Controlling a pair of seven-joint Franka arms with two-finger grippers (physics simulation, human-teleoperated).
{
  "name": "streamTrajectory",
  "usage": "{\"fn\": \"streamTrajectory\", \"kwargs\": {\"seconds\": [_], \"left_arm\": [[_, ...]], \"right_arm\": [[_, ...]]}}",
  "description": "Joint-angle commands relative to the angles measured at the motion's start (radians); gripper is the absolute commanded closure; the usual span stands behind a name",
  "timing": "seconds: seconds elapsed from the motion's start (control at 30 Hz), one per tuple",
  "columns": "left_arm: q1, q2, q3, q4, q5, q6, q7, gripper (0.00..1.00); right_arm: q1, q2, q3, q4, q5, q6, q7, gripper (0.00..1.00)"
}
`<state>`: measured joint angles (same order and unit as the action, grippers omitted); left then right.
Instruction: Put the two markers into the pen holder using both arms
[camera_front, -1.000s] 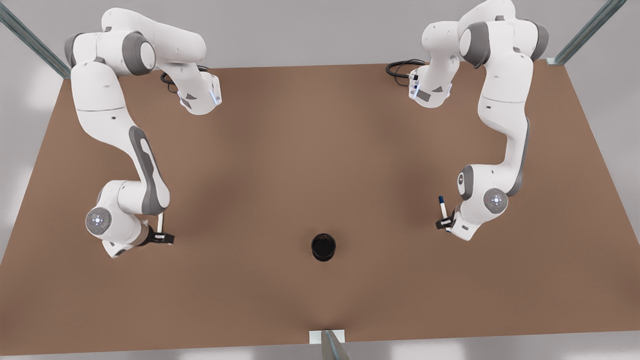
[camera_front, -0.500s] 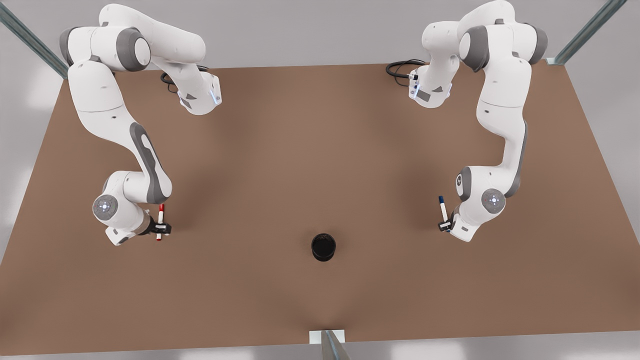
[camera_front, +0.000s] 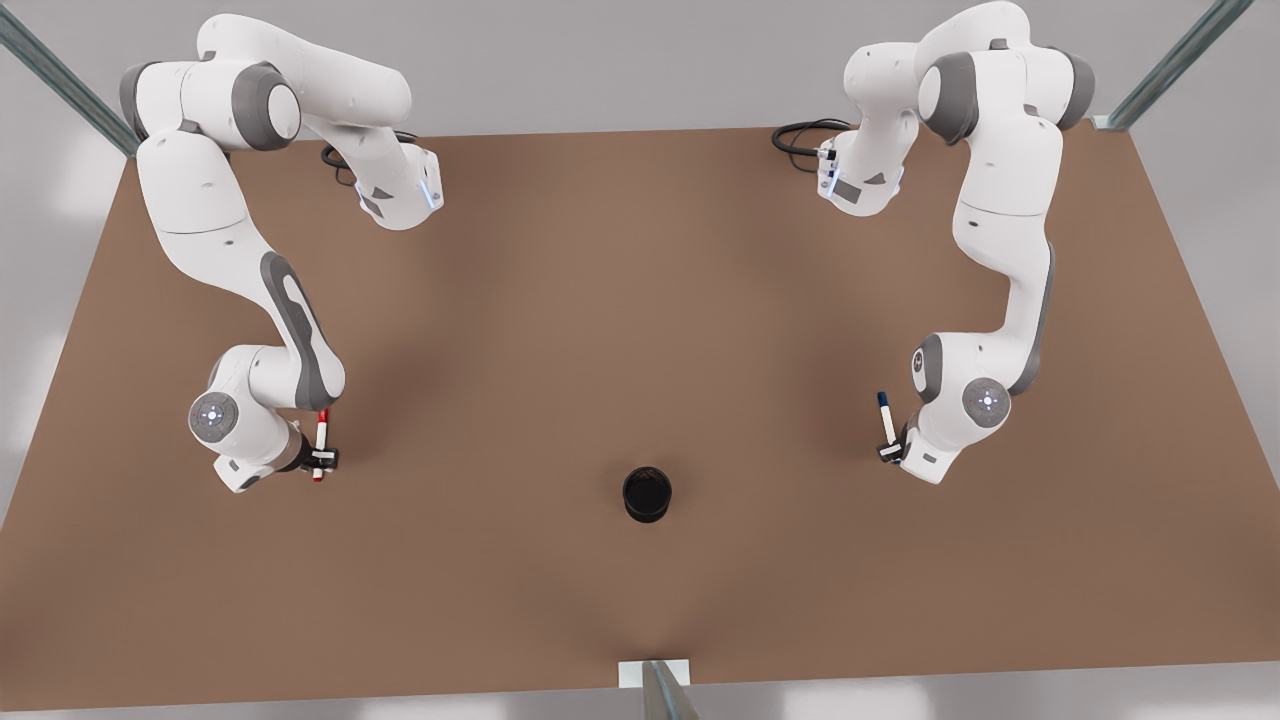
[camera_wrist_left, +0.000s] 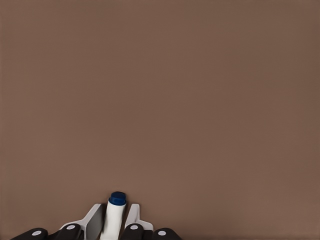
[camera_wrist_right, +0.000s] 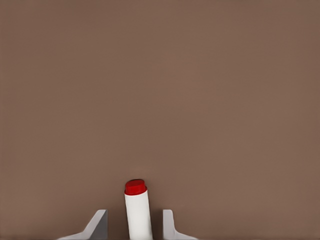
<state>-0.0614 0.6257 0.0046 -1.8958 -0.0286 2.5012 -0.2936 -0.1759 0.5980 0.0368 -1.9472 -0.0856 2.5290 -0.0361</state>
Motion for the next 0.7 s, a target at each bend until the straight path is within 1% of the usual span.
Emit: {"fn": "streamTrajectory", "kwargs": {"seconds": [0.0, 0.03, 0.07, 0.27, 0.3, 0.33, 0.37, 0.43, 0.5, 0.6, 0.67], "left_arm": [[0.0, 0.0, 0.0, 0.001, 0.001, 0.001, -0.009, 0.57], [0.0, 0.002, 0.0, 0.001, 0.001, -0.001, -0.009, 0.6], [0.0, 0.003, 0.0, 0.001, 0.001, -0.001, -0.01, 0.62], [-0.002, 0.006, 0.002, 0.001, 0.003, -0.001, -0.009, 0.63], [-0.002, 0.006, 0.002, 0.001, 0.003, -0.001, -0.01, 0.71], [-0.002, 0.006, 0.002, 0.004, 0.003, -0.001, -0.013, 0.76], [-0.002, 0.006, 0.002, 0.007, 0.003, -0.002, -0.015, 0.79], [-0.003, 0.005, 0.003, 0.014, 0.003, -0.01, -0.018, 0.79], [-0.008, 0.003, 0.003, 0.06, 0.004, -0.085, -0.019, 0.79], [-0.023, -0.003, 0.003, 0.259, 0.038, -0.366, -0.041, 0.79], [-0.06, -0.003, 0.002, 0.38, 0.039, -0.51, -0.117, 0.79]], "right_arm": [[0.001, 0.0, 0.0, 0.001, 0.001, 0.001, -0.045, 0.5], [0.002, -0.001, 0.0, 0.002, 0.001, -0.001, -0.045, 0.58], [0.004, -0.001, 0.0, 0.002, 0.001, -0.001, -0.045, 0.61], [0.001, 0.006, 0.0, 0.004, 0.001, 0.001, -0.051, 0.61], [0.001, 0.006, 0.0, 0.004, 0.001, 0.001, -0.051, 0.64], [0.001, 0.006, 0.0, 0.004, 0.001, 0.001, -0.051, 0.66], [0.001, 0.006, 0.0, 0.004, 0.0, 0.001, -0.051, 0.67], [0.001, 0.006, 0.0, 0.004, 0.0, -0.001, -0.051, 0.7], [0.001, 0.008, 0.0, 0.004, 0.0, -0.001, -0.051, 0.71], [-0.001, 0.011, 0.0, 0.004, 0.0, -0.001, -0.059, 0.7], [-0.001, 0.014, 0.0, 0.004, 0.0, 0.001, -0.059, 0.7]]}}
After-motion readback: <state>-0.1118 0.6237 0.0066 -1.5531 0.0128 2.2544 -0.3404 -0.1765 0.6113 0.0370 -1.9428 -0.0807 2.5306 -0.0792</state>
